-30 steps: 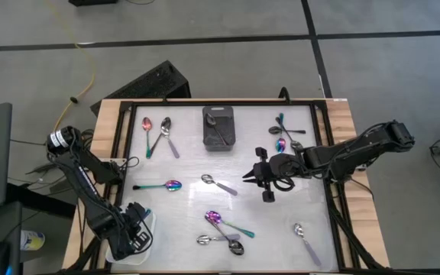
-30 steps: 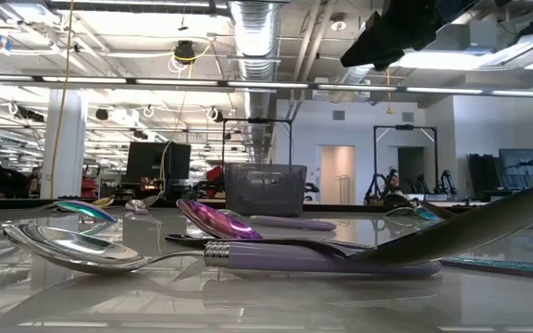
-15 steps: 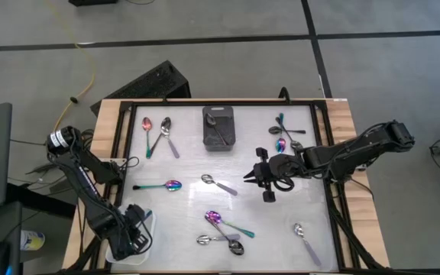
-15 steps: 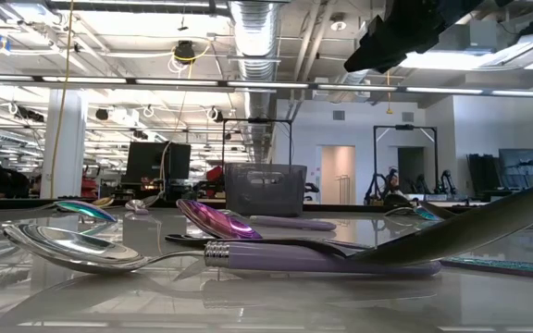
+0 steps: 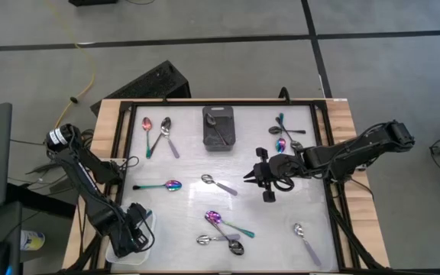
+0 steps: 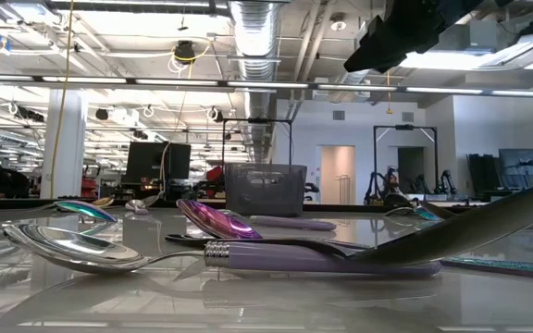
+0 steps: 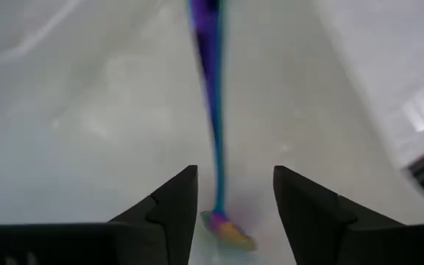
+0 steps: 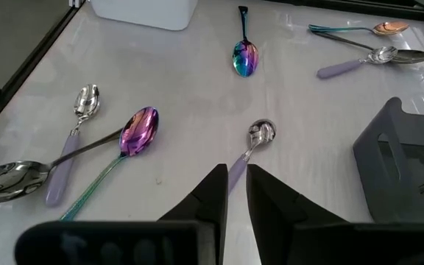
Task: Sort silverware by color (type)
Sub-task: Put the purple spoon into the transparent bin
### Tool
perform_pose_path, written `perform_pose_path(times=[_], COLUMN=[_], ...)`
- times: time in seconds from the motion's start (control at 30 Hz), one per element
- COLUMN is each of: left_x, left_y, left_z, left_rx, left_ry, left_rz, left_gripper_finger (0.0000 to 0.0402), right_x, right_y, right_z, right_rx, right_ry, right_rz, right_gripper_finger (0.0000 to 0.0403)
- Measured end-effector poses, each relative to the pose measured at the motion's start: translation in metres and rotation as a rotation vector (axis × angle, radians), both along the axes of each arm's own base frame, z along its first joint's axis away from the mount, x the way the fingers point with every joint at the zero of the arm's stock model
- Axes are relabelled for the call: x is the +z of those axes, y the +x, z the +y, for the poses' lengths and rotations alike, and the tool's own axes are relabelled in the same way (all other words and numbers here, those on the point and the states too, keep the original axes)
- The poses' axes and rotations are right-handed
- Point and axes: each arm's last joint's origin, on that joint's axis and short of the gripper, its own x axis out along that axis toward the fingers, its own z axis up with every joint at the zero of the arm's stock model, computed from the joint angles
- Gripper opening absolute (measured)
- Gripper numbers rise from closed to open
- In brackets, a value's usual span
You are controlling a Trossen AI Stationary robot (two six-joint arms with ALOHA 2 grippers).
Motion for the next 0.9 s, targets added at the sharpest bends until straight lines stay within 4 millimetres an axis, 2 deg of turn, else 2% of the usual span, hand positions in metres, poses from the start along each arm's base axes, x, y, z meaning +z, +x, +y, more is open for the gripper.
perform_pose_path(times=[0.33,0.63,0.8,0.9], left_x=[0.032,0.050,0.057,0.059], left_y=[0.000,-0.006,-0.004,0.000], left_z=[0.018,0.031,0.038,0.043], left_rx=[0.038,0.038,-0.016,-0.068], left_ry=[-0.035,-0.059,0.076,0.278], left_rz=[-0.131,-0.238,-0.444,-0.624], left_gripper_finger=[0.0194,0.0197,0.0197,0.0197], right_x=[0.000,0.000,0.000,0.000], right_y=[0.000,0.000,0.000,0.000], right_z=[0.000,0.000,0.000,-0.002], right_rx=[0.001,0.009,0.014,0.013], right_ry=[-0.001,-0.014,-0.021,-0.029], right_rz=[0.000,0.000,-0.002,-0.003], right_gripper_finger=[0.0077,0.0077,0.0077,0.0077])
